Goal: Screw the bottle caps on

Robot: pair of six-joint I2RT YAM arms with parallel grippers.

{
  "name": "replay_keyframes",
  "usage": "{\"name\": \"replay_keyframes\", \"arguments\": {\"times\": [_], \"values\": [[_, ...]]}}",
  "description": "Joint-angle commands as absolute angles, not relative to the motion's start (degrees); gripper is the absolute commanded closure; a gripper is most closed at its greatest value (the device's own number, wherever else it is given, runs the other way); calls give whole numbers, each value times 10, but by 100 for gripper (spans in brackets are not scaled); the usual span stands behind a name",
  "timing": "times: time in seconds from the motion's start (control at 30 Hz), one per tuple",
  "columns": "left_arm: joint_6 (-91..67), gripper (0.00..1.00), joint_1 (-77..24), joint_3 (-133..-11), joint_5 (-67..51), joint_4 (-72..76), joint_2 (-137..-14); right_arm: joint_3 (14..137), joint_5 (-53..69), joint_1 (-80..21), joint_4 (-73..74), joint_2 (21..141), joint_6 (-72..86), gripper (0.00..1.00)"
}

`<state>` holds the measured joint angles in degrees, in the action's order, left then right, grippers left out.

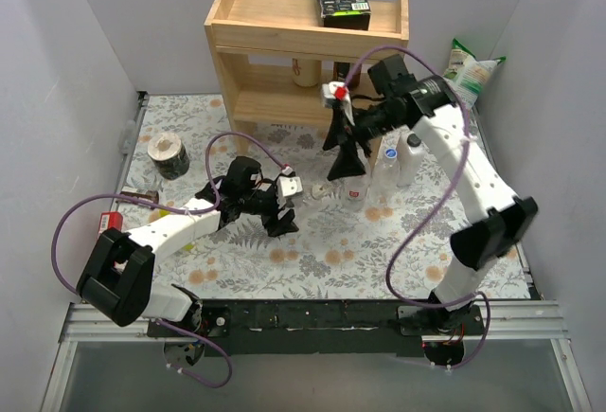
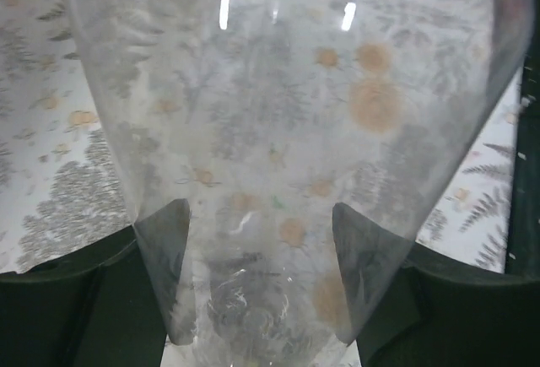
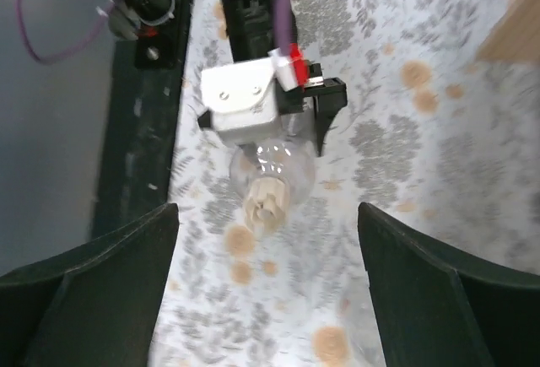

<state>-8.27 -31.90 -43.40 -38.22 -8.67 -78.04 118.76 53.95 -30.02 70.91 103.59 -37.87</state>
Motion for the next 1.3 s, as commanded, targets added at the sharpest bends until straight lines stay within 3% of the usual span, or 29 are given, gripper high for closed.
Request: {"name": "replay_keyframes", "arguments": {"times": [0.0, 0.13, 0.23, 0.63, 0.87, 1.1, 1.27], "values": [[-25, 100, -318, -463, -484, -186, -766, 1048, 513, -312, 719, 883, -690, 9], [17, 100, -318, -487, -503, -237, -767, 896, 455, -332, 662, 778, -789, 12], [39, 100, -318, -513, -505, -268, -776, 851, 444, -344, 613, 744, -809, 11], [89, 100, -323, -557, -512, -315, -796, 817, 443, -398, 521, 746, -771, 19], [89, 100, -323, -564, -514, -311, -800, 817, 439, -425, 555, 764, -793, 40], [84, 100, -323, -559, -510, -301, -795, 821, 427, -429, 563, 779, -792, 50], [39, 100, -323, -546, -487, -267, -790, 854, 420, -428, 565, 805, -728, 78]]}}
